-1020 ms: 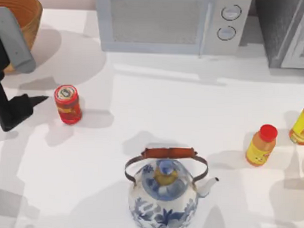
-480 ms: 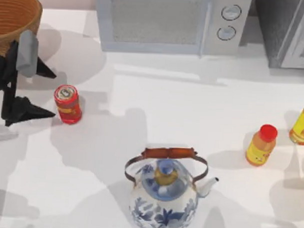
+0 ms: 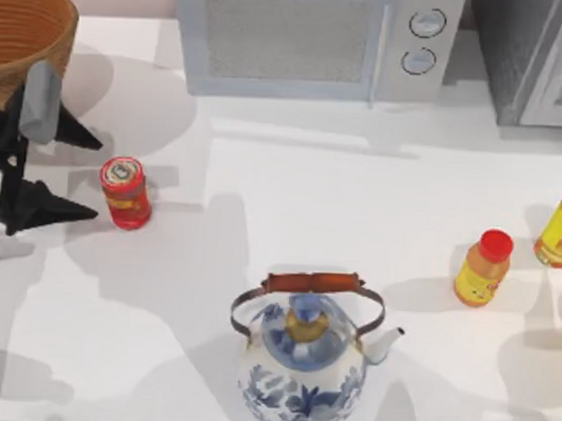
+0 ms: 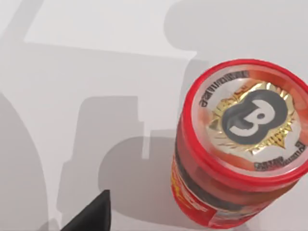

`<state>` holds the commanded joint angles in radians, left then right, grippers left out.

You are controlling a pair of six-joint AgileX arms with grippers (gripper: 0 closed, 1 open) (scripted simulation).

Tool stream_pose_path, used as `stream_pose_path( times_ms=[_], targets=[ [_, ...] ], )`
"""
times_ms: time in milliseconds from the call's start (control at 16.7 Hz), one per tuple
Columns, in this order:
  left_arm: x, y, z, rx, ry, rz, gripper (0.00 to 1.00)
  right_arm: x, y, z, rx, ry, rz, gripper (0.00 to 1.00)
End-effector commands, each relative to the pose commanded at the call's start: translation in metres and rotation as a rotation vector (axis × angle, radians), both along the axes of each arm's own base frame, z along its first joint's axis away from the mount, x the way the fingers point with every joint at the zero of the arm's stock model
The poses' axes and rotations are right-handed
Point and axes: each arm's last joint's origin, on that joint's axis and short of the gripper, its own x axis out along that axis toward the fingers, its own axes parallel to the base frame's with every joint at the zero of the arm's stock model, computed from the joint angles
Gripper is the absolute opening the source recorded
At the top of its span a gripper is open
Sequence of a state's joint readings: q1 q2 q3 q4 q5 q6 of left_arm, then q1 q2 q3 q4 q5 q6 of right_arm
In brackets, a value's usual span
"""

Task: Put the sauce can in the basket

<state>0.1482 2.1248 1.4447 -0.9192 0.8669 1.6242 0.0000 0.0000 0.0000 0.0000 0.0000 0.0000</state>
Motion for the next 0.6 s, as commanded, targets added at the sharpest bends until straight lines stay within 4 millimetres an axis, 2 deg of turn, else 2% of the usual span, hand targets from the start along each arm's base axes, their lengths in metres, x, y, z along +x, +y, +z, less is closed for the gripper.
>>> stream_pose_path(
  times_ms=[240,420,600],
  targets=[
    [0.000,-0.007,0.000,0.001,0.000,-0.001,1.00,0.000,0.000,0.000,0.000,0.000,0.000,1.00],
    [0.001,-0.023,-0.002,0.001,-0.001,0.000,1.00,0.000,0.000,0.000,0.000,0.000,0.000,1.00],
    [0.002,-0.040,-0.012,0.000,-0.001,-0.002,1.00,0.000,0.000,0.000,0.000,0.000,0.000,1.00]
  ],
)
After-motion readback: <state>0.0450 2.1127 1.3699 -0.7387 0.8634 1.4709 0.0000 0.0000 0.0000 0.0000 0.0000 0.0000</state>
